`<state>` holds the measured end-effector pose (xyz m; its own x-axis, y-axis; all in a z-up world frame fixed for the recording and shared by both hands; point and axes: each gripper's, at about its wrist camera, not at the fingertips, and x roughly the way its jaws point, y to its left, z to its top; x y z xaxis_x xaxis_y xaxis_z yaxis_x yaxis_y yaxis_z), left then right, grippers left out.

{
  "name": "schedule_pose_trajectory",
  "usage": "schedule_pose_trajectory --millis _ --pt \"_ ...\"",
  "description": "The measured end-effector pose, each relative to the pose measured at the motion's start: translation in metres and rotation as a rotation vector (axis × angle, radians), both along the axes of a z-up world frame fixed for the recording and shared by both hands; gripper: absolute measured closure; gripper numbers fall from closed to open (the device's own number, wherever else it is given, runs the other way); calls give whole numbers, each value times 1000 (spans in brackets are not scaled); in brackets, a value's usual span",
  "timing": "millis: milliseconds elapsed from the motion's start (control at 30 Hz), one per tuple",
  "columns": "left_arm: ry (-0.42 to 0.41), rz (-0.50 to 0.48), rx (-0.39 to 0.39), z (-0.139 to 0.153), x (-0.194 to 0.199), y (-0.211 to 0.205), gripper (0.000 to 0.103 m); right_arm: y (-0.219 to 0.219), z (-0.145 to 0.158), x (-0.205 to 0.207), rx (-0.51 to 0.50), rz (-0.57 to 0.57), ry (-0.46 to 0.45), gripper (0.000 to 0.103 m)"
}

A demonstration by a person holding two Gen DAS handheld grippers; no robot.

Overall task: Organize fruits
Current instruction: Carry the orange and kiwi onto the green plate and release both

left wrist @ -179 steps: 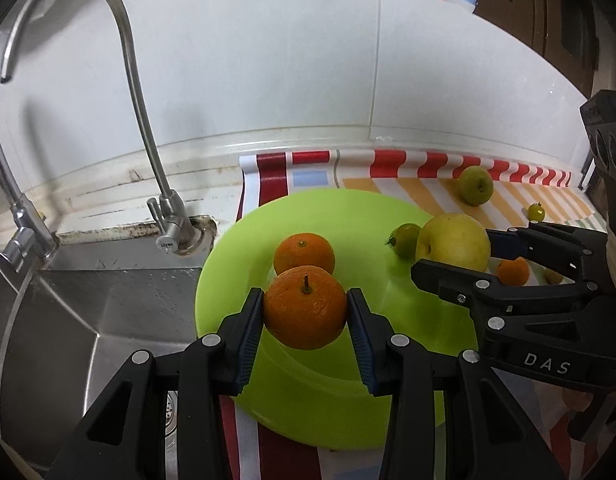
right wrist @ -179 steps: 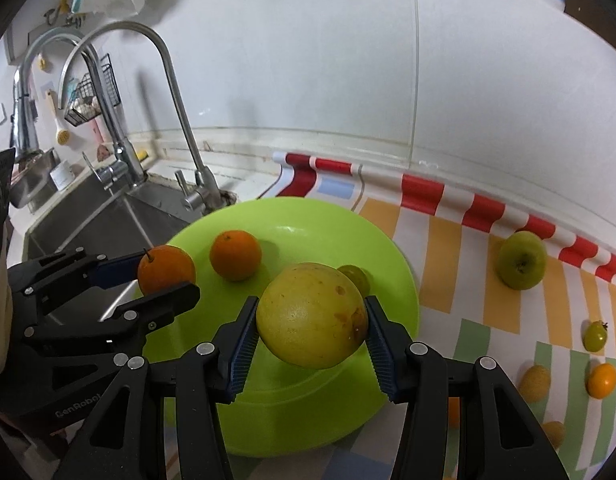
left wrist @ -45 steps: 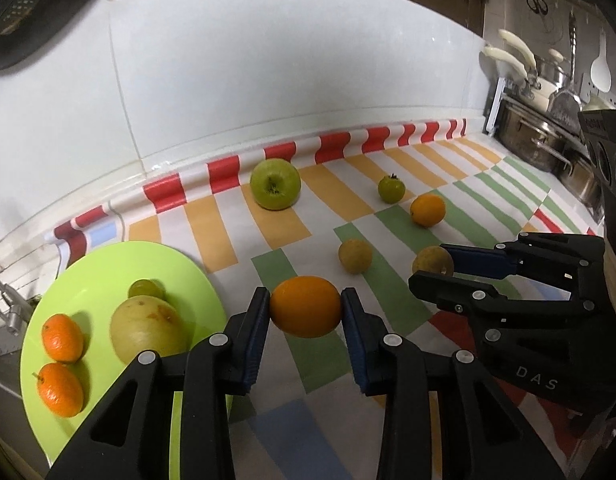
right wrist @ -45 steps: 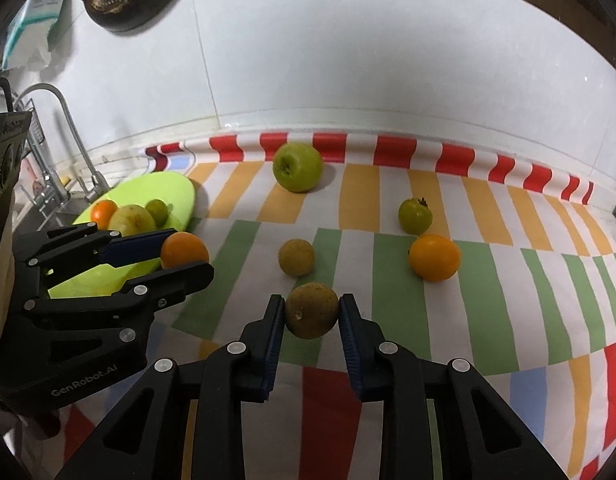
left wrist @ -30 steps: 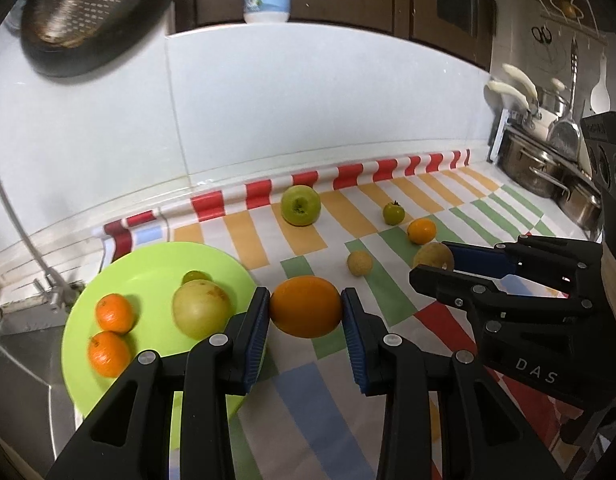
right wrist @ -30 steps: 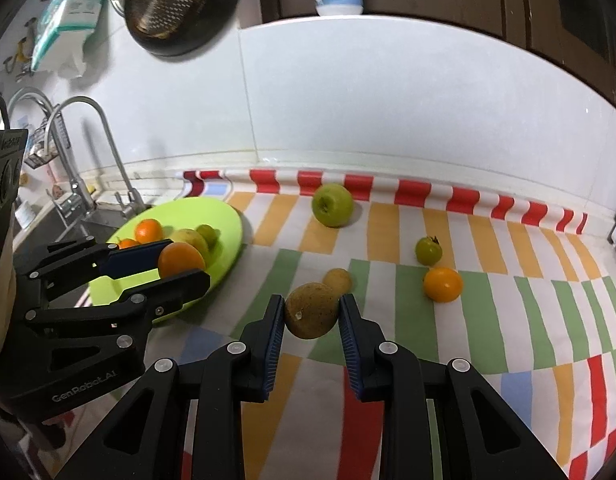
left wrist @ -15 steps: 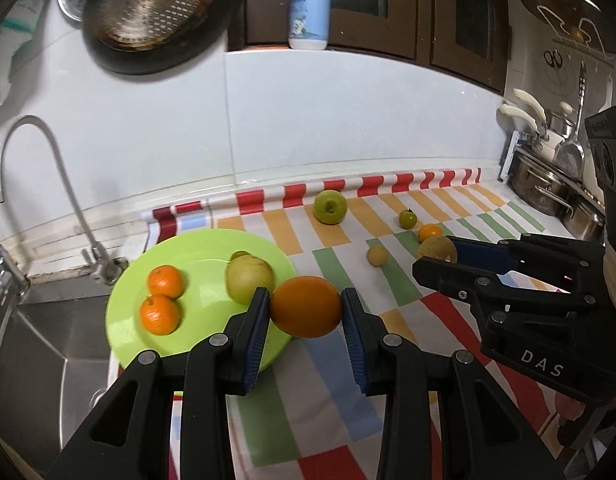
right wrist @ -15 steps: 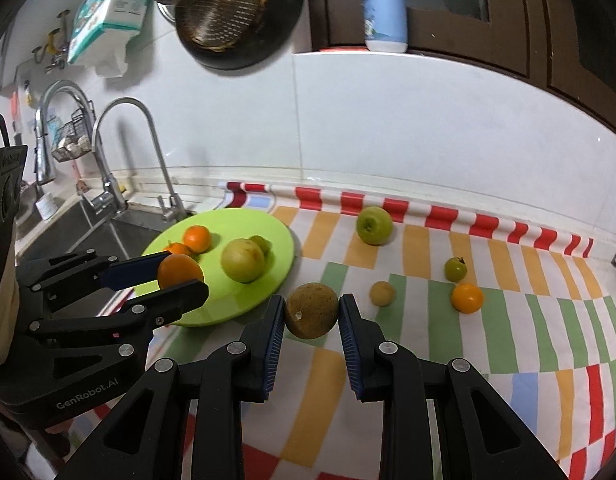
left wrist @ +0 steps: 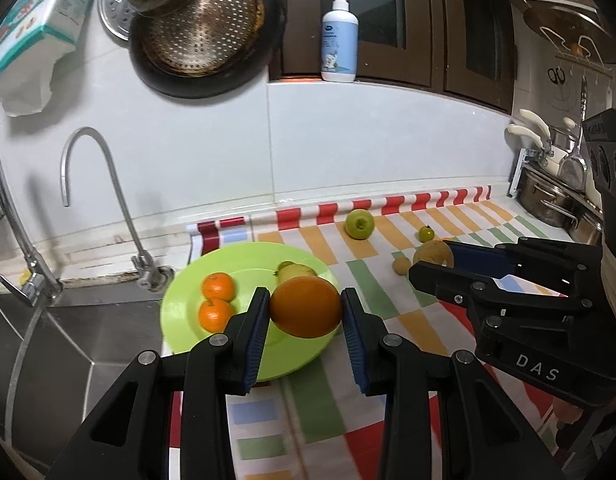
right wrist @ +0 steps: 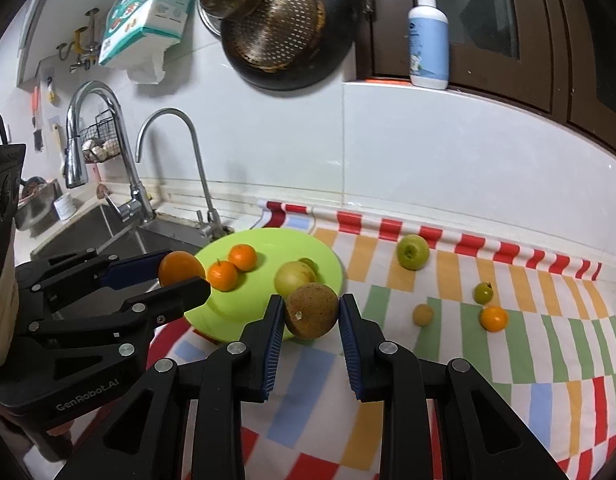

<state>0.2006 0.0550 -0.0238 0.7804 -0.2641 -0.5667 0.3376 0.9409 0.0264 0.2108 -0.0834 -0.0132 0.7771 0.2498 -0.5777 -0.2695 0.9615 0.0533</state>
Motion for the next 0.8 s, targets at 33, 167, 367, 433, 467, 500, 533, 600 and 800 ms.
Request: schedule_pose_trajectory --millis 33,167,367,433,467,500,533,600,800 --pt "-2 2 2 0 0 3 67 3 1 0 1 2 -2 74" --pt "-9 9 10 2 2 19 67 19 3 2 6 10 -10 74" --pt "-15 16 27 2 12 45 67 44 3 13 8 23 -14 74" --pt "-14 17 31 0 18 53 67 53 2 19 6 27 -13 74" --pt "-14 19 33 -1 21 57 67 58 1 22 7 30 -11 74" --pt "-15 19 34 -2 26 63 67 63 0 27 6 30 -7 74" --pt "-14 18 37 -4 30 65 67 66 0 29 6 31 -6 74" --pt "-12 19 46 -7 39 72 67 75 -2 37 1 32 -4 74" --pt "14 11 60 -22 69 85 67 96 -14 66 -23 29 22 74"
